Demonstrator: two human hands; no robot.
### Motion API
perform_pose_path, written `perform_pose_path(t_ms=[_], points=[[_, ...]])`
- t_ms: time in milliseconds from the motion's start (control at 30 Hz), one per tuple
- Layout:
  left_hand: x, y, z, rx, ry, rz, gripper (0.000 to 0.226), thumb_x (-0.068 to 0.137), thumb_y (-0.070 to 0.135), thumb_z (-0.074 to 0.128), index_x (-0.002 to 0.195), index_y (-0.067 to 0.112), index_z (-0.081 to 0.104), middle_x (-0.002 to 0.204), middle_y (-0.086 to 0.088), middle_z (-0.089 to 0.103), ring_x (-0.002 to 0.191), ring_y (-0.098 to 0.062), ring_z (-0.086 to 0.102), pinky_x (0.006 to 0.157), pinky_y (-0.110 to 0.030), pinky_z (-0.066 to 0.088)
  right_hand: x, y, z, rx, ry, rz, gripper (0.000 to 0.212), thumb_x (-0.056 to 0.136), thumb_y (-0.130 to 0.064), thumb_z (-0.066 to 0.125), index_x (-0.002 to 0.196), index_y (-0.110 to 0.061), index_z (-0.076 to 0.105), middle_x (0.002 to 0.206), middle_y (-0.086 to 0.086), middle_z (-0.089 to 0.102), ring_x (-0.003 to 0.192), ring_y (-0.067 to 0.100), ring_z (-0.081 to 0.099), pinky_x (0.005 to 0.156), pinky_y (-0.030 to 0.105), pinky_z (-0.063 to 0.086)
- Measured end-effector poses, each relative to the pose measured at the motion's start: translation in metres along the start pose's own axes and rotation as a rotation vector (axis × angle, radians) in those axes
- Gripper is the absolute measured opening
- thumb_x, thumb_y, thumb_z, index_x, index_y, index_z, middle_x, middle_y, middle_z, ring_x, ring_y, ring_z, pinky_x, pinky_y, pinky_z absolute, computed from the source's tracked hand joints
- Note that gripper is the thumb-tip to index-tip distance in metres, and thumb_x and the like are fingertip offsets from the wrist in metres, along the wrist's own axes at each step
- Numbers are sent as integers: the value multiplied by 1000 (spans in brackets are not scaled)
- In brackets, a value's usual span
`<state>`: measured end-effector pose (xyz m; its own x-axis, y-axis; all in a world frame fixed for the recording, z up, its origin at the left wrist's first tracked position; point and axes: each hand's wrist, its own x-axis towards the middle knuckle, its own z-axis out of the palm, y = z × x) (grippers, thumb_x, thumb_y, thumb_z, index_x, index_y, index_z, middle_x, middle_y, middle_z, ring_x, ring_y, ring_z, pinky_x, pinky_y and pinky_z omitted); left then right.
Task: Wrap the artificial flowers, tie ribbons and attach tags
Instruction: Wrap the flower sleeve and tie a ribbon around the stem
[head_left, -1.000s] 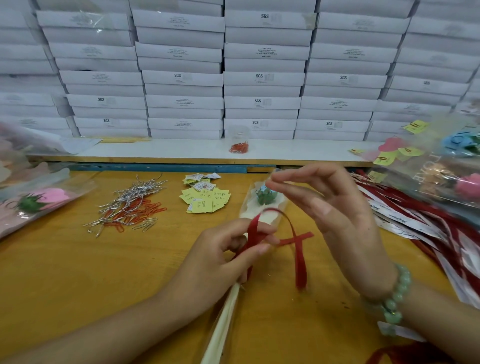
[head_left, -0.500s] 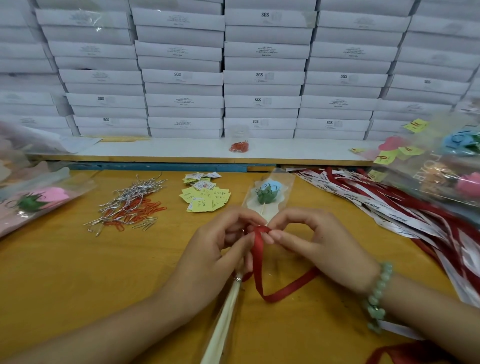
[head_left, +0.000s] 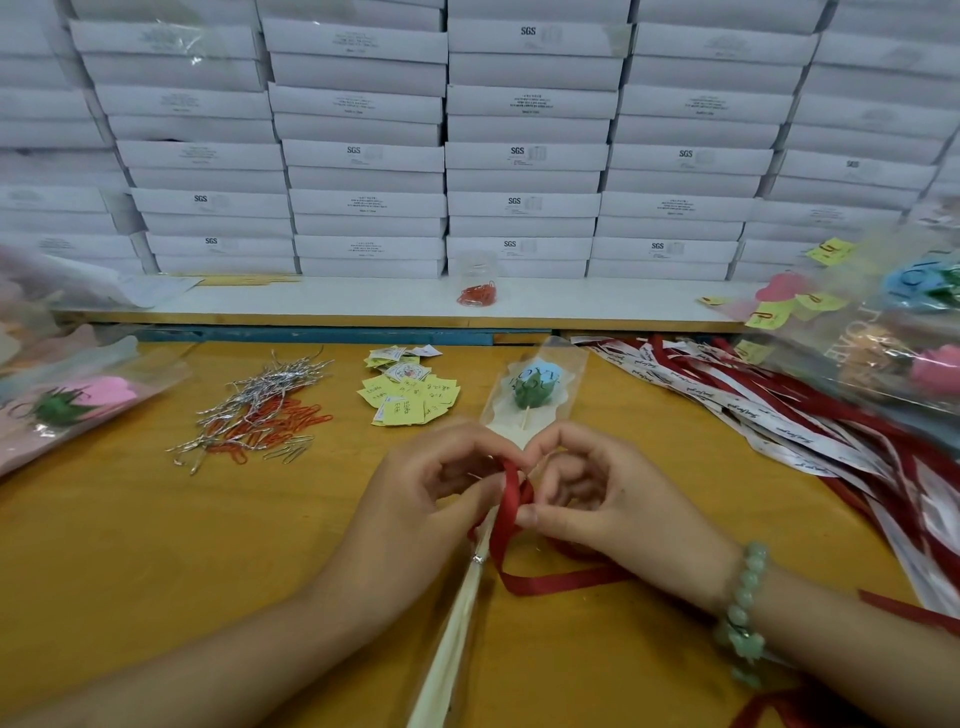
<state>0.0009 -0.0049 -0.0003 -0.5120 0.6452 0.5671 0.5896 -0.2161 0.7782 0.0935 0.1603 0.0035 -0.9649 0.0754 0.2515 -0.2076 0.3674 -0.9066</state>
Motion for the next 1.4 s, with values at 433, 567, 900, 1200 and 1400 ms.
perform_pose_path(t_ms=[433, 567, 900, 1200, 1400], points=[[-3, 6, 1, 195, -62, 128, 19, 79, 11, 73, 93, 25, 74, 87, 12, 70, 90, -17, 63, 74, -25, 50, -4, -4, 3, -96, 30, -70, 15, 84, 2, 66, 84, -10, 58, 84, 0, 65, 73, 23, 63, 64, 48, 52], [-3, 5, 0, 221, -55, 127, 27, 79, 5, 74, 96, 27, 73, 92, 15, 69, 91, -13, 65, 74, -20, 50, -1, -2, 2, -47, 33, -58, 23, 85, 7, 62, 78, -11, 50, 75, -4, 64, 75, 10, 62, 63, 25, 48], [-3, 3, -1, 262, -4, 79, 26, 80, -3, 72, 90, 21, 72, 88, 13, 68, 90, -11, 65, 76, -25, 53, 1, 0, -1, -20, 86, -18, 18, 75, -3, 78, 76, -5, 60, 75, 4, 68, 72, 14, 63, 71, 23, 53], [-2, 4, -1, 222, 66, 28, 23, 82, -1, 72, 86, 21, 70, 84, 11, 67, 86, -16, 65, 75, -31, 54, 0, -1, -1, 115, 151, 34, 14, 91, -11, 62, 86, -6, 74, 65, -5, 67, 61, 2, 59, 58, 13, 46], [-1, 2, -2, 178, 59, -2, 17, 77, 5, 76, 86, 19, 76, 84, 8, 72, 85, -14, 69, 77, -26, 56, 2, 0, -4, 107, 241, 6, 7, 80, -5, 73, 85, -8, 70, 76, -1, 71, 72, 8, 64, 69, 15, 50]])
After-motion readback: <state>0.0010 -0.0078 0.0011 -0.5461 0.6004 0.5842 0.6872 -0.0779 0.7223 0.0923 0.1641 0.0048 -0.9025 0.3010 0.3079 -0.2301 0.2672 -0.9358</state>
